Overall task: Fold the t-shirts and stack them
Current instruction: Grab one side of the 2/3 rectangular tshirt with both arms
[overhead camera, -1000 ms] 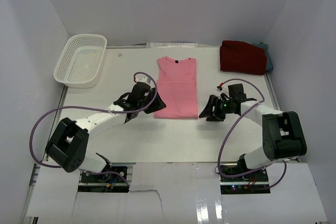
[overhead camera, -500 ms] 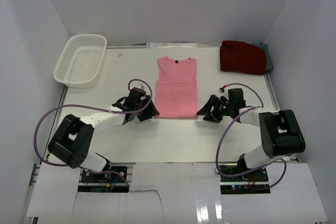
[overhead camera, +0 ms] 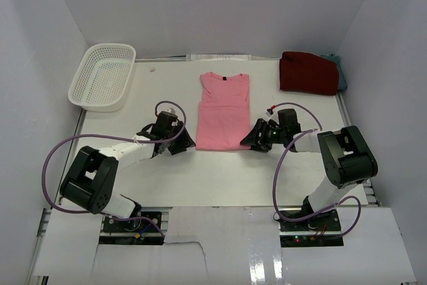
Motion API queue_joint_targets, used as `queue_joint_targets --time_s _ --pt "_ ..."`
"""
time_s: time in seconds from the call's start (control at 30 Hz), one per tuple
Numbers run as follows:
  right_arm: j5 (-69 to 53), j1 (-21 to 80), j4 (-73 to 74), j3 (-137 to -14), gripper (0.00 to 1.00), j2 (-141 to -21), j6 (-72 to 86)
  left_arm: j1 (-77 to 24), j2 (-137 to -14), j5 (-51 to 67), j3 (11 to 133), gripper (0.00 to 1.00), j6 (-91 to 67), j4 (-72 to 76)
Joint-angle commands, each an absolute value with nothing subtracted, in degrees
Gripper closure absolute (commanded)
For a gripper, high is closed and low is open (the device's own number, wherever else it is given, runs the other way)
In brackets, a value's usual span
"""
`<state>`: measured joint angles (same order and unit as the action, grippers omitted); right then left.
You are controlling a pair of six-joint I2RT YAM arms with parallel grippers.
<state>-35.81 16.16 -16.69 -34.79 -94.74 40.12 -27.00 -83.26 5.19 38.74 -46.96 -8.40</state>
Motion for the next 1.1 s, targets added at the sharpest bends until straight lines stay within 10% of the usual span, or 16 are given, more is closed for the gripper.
queue_joint_targets --time_s 0.0,0.33,0.5,0.77,1.07 --pt "-29.98 16.35 -12.49 -34.89 0.44 -94.48 37.71 -25.76 -80.42 6.33 37.62 0.43 -46.05 -7.56" --pt "-27.07 16.35 -9.23 -33.93 0.55 -91.85 35.6 -25.22 -81.74 7.82 36.91 0.43 -46.23 -5.72" --pt "-26.54 16.35 -9.05 -33.84 0.92 -91.84 35.07 -25.31 -82.79 8.96 35.78 0.4 -45.62 -3.17" --pt "-27.6 16.35 -10.11 -34.45 0.92 -93.43 34.98 -25.31 -87.44 12.12 35.16 0.19 -45.26 1.56" --pt "-27.42 16.35 -10.02 -34.63 0.92 -92.55 34.54 -25.58 -91.5 16.17 33.58 0.38 -45.88 6.33"
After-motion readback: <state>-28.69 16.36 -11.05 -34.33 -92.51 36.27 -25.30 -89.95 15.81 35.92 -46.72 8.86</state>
